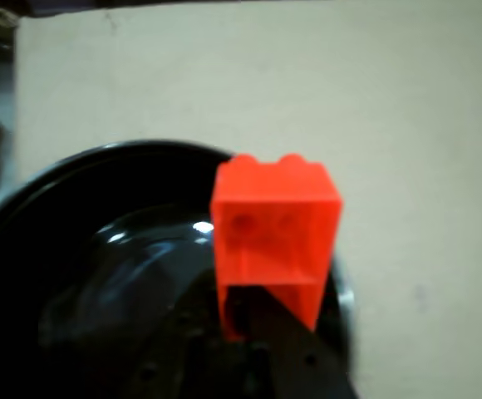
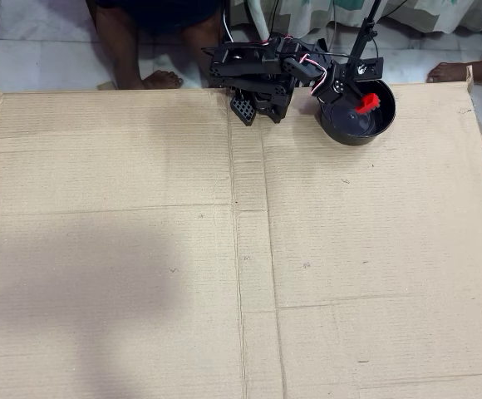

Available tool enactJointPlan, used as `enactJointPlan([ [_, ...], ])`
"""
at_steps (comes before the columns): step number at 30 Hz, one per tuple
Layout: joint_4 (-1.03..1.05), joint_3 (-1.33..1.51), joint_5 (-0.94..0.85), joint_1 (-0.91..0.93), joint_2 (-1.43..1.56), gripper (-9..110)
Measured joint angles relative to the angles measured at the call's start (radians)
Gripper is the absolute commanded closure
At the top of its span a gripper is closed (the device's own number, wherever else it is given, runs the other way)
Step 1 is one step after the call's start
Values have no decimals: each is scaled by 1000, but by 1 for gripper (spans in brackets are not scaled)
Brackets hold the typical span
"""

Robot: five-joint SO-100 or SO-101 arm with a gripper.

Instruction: Grasp a lego block and put it in the bin.

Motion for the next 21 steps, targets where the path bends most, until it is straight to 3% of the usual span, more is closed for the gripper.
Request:
enactJointPlan([
  [4,0,2,123,-48,2,99],
  [11,0,5,170,-55,2,72],
  [15,0,8,167,-51,2,65],
  [21,0,8,97,190,2,64],
])
